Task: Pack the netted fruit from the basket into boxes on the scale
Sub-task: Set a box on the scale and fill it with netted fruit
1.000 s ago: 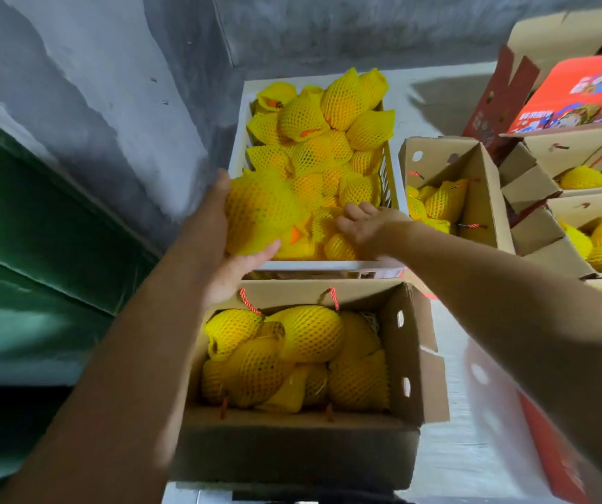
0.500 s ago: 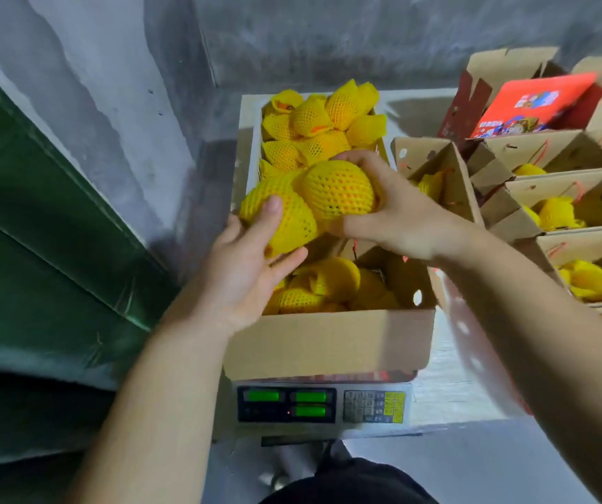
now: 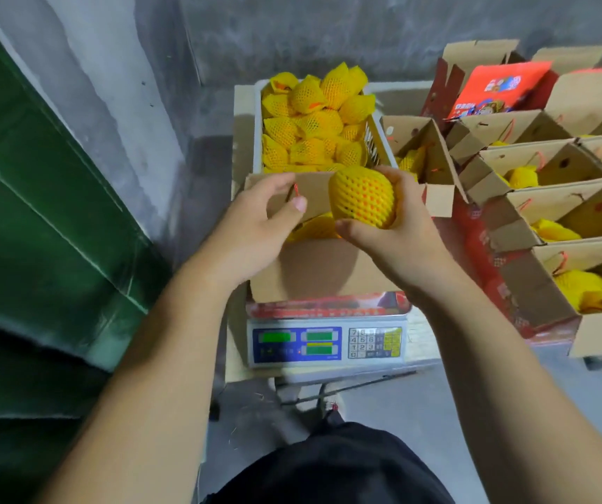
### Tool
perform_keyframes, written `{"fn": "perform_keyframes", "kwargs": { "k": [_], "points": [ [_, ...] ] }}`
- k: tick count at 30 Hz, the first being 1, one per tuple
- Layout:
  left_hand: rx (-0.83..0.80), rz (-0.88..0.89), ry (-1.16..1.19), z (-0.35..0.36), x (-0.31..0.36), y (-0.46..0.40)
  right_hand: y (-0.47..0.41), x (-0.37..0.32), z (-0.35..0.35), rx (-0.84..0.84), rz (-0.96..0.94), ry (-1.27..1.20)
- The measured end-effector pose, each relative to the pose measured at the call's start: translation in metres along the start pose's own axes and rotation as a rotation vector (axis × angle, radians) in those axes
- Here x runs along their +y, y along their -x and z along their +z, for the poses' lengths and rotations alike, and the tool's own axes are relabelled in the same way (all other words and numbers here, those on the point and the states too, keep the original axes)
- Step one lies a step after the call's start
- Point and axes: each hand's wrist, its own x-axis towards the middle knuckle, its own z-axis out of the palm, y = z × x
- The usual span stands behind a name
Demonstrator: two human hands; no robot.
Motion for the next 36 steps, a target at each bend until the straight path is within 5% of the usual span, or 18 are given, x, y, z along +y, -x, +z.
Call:
{"fn": "perform_keyframes", "kwargs": {
  "k": [3, 7, 11, 21, 25, 30, 36],
  "points": [
    [-0.084, -0.027, 0.261, 0.01, -0.001, 0.03, 0.02, -0.009, 0.015, -0.04, -0.061, -0.048],
    [0.044, -0.005, 0.479, 0.013, -0.005, 0.055, 0.037, -0.029, 0.025, -0.219, -0.042, -0.164],
    [0.09, 0.063, 0.534, 0.004, -0.007, 0.071, 0.049, -0.035, 0.035, -0.185, 0.07, -0.447],
    [-0.123, 0.078, 0.238, -0.001, -0.008, 0.088, 0.075, -0.016, 0.039, -0.12, 0.137, -0.392],
    [0.178, 0.128, -0.087, 0.011, -0.006, 0.086, 0.069, -0.015, 0.038, -0.017, 0.109, -0.299],
    [0.089, 0.041, 0.03, 0.015, -0.009, 0.084, 0.085, -0.002, 0.059, -0.092, 0.292, -0.601],
    [0.043, -0.056, 0.104, 0.025, -0.019, 0.089, 0.084, 0.003, 0.056, -0.051, 0.384, -0.475]
  ]
}}
